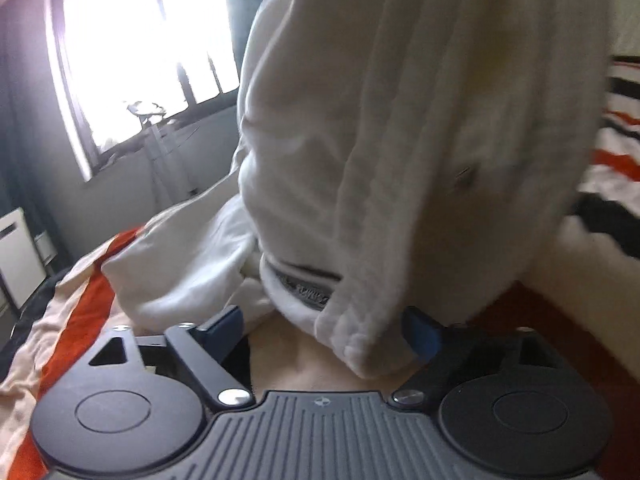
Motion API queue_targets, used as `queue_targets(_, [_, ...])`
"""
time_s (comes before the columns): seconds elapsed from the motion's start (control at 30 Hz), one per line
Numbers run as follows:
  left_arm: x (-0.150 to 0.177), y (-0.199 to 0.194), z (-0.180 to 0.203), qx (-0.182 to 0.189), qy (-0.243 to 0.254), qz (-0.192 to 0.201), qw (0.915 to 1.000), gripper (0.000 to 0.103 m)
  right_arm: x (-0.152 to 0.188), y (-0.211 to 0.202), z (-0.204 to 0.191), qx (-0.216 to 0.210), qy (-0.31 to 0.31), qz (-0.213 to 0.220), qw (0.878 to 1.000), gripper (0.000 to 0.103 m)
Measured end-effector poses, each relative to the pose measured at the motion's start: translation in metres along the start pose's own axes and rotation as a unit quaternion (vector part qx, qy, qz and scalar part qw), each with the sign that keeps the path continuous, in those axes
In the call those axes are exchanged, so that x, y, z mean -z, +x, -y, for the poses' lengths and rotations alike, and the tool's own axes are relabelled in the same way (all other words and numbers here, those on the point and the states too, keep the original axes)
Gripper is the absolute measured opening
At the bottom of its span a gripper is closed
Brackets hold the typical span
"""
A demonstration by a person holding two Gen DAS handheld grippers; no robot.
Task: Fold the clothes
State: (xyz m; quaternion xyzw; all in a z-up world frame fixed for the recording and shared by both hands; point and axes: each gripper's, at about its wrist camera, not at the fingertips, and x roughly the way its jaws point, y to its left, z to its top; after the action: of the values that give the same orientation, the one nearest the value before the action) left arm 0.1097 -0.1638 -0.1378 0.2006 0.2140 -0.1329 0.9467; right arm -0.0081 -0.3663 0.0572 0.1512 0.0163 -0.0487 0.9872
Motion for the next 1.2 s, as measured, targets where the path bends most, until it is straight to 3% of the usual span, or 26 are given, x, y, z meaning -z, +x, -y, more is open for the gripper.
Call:
queue_targets(0.07, [0.001,0.007,-0.004,0.003,-0.014,-0.003,0.9999,0.067,0.001,0.003,0.004,0.008,0.000,0.001,1.000,0.012])
queue_targets(0.13, [0.000,0.007,-0.010,0.016,-0.027,0.000,0.9995,0.039,0.001,0.006,0.007,0.016,0.001,0.002,1.000,0.012])
queue_targets(0.2, [0.000,0.001,-0.016,-0.002,-0.035,0.014,0.9993,0.020,0.002,0.010,0.011,0.023,0.001,0.003,1.000,0.012])
queue_targets(0.23, [-0.001,-0.003,-0.022,-0.006,-0.046,0.021,0.9987,0.016,0.002,0.011,0.013,0.027,0.001,0.003,1.000,0.012])
queue_targets(0.37, [-0.009,-0.019,-0.062,-0.013,-0.137,0.051,0.9891,0.013,0.004,0.020,0.016,0.060,-0.021,-0.001,0.998,0.011])
queue_targets(0.53, [-0.019,-0.048,-0.118,-0.024,-0.238,0.106,0.9651,0.011,0.012,0.032,0.011,0.072,-0.050,-0.035,0.996,0.011])
queue_targets(0.73, [-0.018,-0.094,-0.177,-0.024,-0.337,0.152,0.9289,0.011,0.022,0.030,-0.014,-0.014,-0.093,-0.080,0.992,0.011])
queue_targets(0.83, [-0.014,-0.126,-0.198,-0.035,-0.358,0.166,0.9183,0.011,0.025,0.026,-0.028,-0.086,-0.102,-0.109,0.985,0.011])
queue_targets(0.93, [-0.003,-0.147,-0.224,-0.044,-0.381,0.153,0.9106,0.011,0.030,0.018,-0.048,-0.158,-0.133,-0.127,0.970,0.011])
queue_targets(1.03, [0.019,-0.144,-0.247,-0.061,-0.414,0.104,0.9020,0.011,0.038,0.007,-0.071,-0.225,-0.171,-0.145,0.948,0.012])
queue_targets(1.13, [0.042,-0.128,-0.265,-0.078,-0.466,0.049,0.8800,0.010,0.053,-0.002,-0.097,-0.271,-0.208,-0.164,0.925,0.012])
queue_targets(1.2, [0.052,-0.119,-0.270,-0.087,-0.485,0.025,0.8696,0.010,0.066,-0.004,-0.114,-0.273,-0.237,-0.176,0.915,0.012])
